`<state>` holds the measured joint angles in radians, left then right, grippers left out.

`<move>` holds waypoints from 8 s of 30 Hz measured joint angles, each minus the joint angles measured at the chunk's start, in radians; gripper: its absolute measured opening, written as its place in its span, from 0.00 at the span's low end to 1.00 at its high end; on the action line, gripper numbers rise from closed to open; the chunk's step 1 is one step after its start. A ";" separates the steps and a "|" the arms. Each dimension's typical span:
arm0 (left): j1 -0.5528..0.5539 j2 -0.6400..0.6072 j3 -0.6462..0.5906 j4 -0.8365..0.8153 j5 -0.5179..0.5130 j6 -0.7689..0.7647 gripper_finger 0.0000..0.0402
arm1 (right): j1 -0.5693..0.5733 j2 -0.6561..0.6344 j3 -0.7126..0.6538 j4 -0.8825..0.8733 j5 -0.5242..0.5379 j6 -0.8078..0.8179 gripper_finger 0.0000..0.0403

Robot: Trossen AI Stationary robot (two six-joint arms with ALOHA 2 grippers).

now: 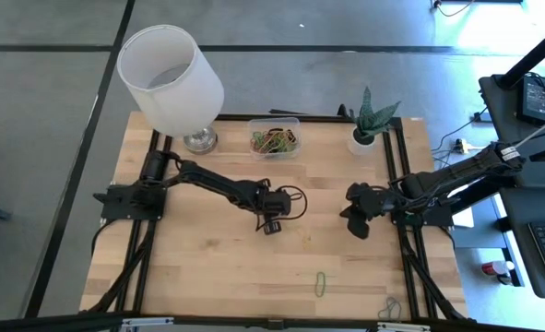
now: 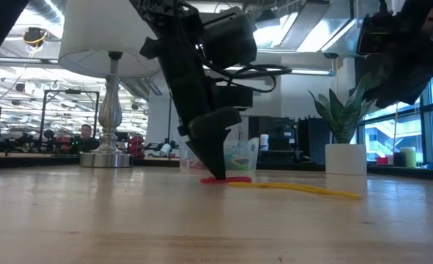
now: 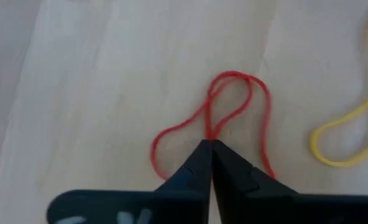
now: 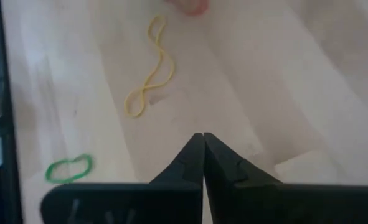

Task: Pick and place rubber bands into bin
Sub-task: Put the red rubber band into the transparent bin, then put the green rubber band into the transparent bin

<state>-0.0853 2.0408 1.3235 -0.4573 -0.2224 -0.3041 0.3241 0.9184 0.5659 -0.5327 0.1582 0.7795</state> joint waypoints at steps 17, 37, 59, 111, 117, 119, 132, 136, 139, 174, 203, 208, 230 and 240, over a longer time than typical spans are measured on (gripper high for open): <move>0.127 -0.087 0.447 -0.522 0.014 0.272 0.00 | -0.002 0.005 0.001 0.029 0.219 0.078 0.01; 0.109 -0.086 0.141 -0.272 0.198 0.451 0.32 | -0.016 0.052 0.001 0.030 0.243 0.151 0.01; 0.021 0.005 -0.058 0.104 0.106 0.418 0.35 | -0.005 0.066 0.000 0.056 0.126 0.002 0.01; 0.574 -0.012 0.548 -0.410 0.114 0.729 0.00 | 0.059 0.266 0.000 0.337 0.255 0.290 0.01; 0.594 0.046 0.460 -0.409 0.144 0.749 0.01 | 0.059 0.296 0.000 0.381 0.254 0.289 0.01; 0.591 0.063 0.438 -0.401 0.148 0.746 0.02 | 0.059 0.296 0.000 0.393 0.254 0.289 0.01; 0.582 0.096 0.419 -0.403 0.122 0.649 0.35 | 0.059 0.296 0.000 0.397 0.251 0.255 0.01; 0.582 0.065 0.420 -0.427 0.102 0.613 0.42 | 0.059 0.296 0.000 0.395 0.249 0.226 0.01; 0.575 0.037 0.420 -0.446 0.099 0.574 0.45 | 0.059 0.296 0.000 0.394 0.249 0.205 0.01; 0.121 -0.479 -0.270 0.037 0.275 0.002 0.00 | 0.353 0.298 0.000 0.257 0.048 0.140 0.01; -0.066 -0.806 -0.581 0.035 0.241 -0.062 0.00 | 0.422 0.911 0.262 0.523 0.117 0.029 0.31; -0.066 -0.806 -0.581 0.034 0.246 -0.033 0.01 | 0.417 0.992 0.369 0.486 0.149 -0.102 0.24; -0.066 -0.805 -0.581 0.040 0.257 0.069 0.00 | 0.215 0.794 0.562 0.202 0.367 -0.030 0.00; 0.019 -0.805 -0.580 0.042 0.239 0.058 0.01 | -0.101 0.589 0.561 0.154 0.342 -0.253 0.00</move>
<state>-0.0660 1.2358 0.7433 -0.4149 0.0165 -0.2459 0.2230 1.5078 1.1271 -0.3786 0.5003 0.5269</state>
